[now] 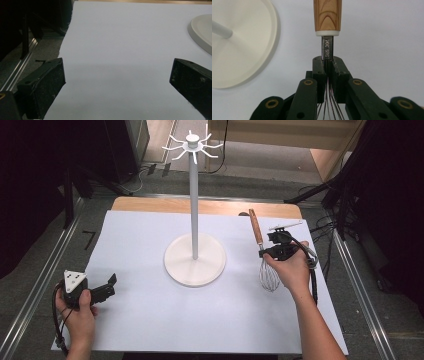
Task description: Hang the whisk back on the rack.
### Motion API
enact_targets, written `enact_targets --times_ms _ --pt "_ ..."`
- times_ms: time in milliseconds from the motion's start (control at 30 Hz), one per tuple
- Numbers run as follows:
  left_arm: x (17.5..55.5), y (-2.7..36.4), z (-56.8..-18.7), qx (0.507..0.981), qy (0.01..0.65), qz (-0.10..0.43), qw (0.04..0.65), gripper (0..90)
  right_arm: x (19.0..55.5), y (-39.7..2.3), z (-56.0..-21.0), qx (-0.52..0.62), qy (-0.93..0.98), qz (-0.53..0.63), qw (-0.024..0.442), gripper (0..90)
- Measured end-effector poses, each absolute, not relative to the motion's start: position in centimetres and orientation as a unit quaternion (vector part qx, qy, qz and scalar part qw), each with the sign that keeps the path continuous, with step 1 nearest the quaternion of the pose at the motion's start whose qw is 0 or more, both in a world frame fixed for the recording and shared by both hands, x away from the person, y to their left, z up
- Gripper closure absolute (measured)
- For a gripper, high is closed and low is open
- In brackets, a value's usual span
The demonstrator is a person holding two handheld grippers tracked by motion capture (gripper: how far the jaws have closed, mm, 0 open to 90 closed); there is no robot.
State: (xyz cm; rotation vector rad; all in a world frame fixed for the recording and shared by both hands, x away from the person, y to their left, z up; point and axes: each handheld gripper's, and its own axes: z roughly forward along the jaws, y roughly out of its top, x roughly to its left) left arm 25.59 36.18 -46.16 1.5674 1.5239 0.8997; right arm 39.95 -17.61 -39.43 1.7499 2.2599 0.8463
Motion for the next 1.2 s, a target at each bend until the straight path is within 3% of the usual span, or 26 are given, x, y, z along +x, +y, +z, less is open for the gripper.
enact_targets --times_ms 1200 --pt "25.6 36.2 -46.2 0.613 0.597 0.352 0.379 0.6 36.5 -16.4 -37.3 0.457 0.706 0.509 0.185 84.1"
